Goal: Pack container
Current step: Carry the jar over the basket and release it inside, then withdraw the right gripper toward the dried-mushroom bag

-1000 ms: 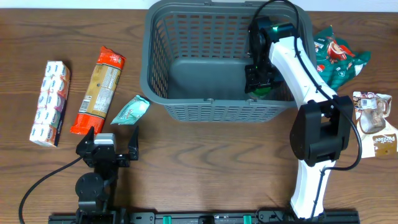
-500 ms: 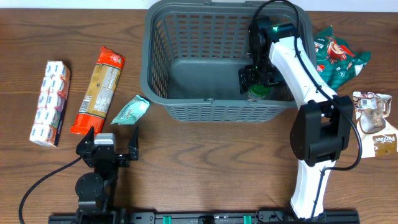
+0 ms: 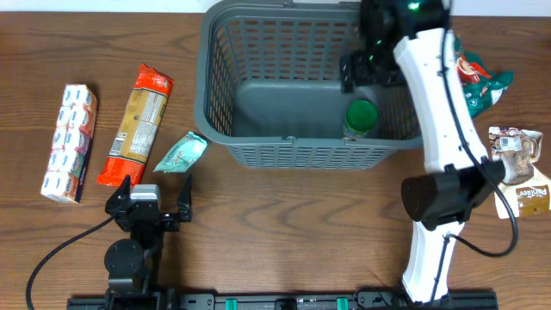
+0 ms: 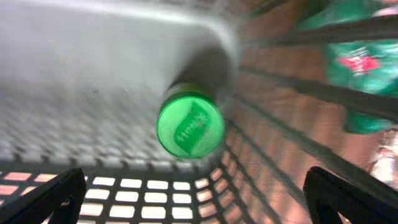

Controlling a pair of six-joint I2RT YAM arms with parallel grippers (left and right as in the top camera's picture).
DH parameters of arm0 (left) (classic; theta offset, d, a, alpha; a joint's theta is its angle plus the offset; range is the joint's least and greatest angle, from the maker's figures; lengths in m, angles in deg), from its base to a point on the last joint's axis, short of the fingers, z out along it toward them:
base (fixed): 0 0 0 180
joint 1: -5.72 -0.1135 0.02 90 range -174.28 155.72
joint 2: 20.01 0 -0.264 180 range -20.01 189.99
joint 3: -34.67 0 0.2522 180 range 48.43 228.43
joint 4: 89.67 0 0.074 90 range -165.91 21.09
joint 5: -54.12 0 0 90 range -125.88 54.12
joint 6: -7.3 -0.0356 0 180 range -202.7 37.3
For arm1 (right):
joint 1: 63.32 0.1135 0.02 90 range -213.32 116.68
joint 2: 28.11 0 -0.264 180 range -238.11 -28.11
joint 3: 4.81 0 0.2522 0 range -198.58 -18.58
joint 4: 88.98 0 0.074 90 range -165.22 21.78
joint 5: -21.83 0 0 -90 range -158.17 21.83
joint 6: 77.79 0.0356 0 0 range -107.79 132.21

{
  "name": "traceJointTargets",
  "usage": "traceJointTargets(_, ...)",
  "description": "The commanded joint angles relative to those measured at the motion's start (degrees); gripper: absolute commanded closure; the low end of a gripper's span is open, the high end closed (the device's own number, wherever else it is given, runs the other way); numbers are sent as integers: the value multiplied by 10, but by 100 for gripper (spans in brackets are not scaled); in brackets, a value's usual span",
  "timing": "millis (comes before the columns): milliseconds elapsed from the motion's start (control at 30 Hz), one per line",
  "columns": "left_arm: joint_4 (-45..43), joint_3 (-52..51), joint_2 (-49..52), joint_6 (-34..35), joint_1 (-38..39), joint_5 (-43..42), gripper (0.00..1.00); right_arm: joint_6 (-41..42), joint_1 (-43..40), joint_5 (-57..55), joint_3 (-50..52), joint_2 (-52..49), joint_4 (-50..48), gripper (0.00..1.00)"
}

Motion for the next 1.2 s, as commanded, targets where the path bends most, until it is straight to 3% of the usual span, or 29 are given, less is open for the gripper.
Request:
traceJointTargets(0,7,-16,-3,-8,-3,3,1,0,-3,-56,-89,10,12,1)
traceJointTargets(133,7,-16,-3,-8,-3,3,1,31,-26,-71,-129,56,12,1)
traceJointTargets(367,7,-16,-3,-8,-3,3,1,182,-146,-92,-129,136,12,1)
traceJointTargets(700,7,-16,-3,-8,-3,3,1,231,-356,-89,-117,167,12,1)
traceJointTargets(900,7,-16,-3,-8,-3,3,1,284,-444,-90,-48,167,12,1)
traceJointTargets(1167,7,-16,-3,-8,-3,3,1,420,-529,-90,136,166,3,1)
